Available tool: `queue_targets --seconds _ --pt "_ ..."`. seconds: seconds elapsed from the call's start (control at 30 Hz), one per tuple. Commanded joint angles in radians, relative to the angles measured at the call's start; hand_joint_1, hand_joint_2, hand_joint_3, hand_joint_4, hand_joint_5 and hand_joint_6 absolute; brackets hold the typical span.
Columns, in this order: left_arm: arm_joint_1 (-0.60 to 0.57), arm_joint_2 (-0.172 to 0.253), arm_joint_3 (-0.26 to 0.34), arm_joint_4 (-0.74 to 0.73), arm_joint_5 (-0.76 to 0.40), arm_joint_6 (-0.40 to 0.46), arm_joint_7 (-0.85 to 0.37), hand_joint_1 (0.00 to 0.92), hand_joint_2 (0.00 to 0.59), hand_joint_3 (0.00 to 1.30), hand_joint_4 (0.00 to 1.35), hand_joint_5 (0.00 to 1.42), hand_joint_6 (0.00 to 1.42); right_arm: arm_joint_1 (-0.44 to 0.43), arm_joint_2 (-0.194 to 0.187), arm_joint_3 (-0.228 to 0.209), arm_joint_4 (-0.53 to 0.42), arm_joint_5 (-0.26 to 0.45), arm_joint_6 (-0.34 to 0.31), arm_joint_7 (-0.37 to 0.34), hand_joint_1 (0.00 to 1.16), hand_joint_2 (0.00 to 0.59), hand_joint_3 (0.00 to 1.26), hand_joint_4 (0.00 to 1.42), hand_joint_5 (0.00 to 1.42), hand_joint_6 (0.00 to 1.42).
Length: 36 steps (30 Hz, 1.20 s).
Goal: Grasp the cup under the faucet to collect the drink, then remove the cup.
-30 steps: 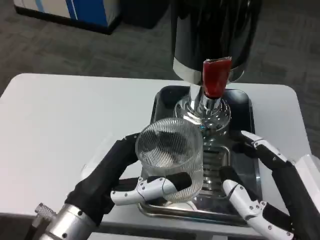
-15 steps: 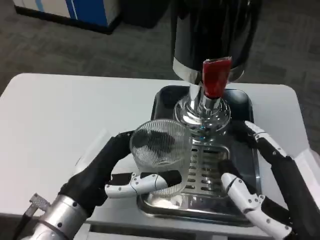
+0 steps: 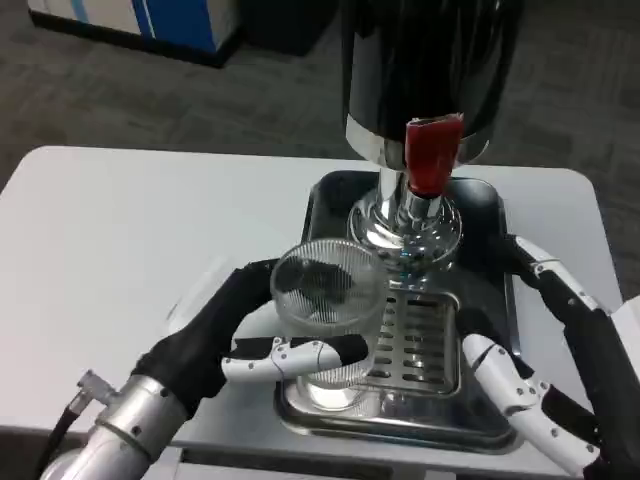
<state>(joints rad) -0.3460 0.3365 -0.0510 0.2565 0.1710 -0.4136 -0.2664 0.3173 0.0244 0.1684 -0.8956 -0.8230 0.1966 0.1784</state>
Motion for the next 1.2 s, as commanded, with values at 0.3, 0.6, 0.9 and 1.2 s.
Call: queue_targets --seconds 0.3,0.6,0.9,1.2 --pt "-0.103 0.000 -0.054 0.117 0.114 -0.062 0.088 0.469 0.126 0.50 0.46 0.53 0.36 0.030 0.001 -0.014 -0.010 0.018 -0.001 -0.024 0.25 0.391 0.18 0.18 0.15 0.10" --pt "-0.145 -0.015 -0.102 0.175 0.172 -0.046 0.126 0.451 0.117 0.50 0.45 0.53 0.36 0.034 -0.001 -0.013 -0.009 0.031 0.000 -0.024 0.25 0.396 0.18 0.18 0.15 0.10" --pt "-0.163 -0.030 -0.128 0.186 0.171 0.017 0.110 0.419 0.118 0.49 0.45 0.52 0.36 0.039 -0.001 -0.019 -0.015 0.037 0.002 -0.021 0.25 0.397 0.18 0.20 0.16 0.10" --pt "-0.191 -0.026 -0.155 0.176 0.167 0.062 0.083 0.340 0.116 0.47 0.43 0.47 0.33 0.034 0.001 -0.016 -0.011 0.035 0.005 -0.020 0.25 0.397 0.18 0.20 0.16 0.10"
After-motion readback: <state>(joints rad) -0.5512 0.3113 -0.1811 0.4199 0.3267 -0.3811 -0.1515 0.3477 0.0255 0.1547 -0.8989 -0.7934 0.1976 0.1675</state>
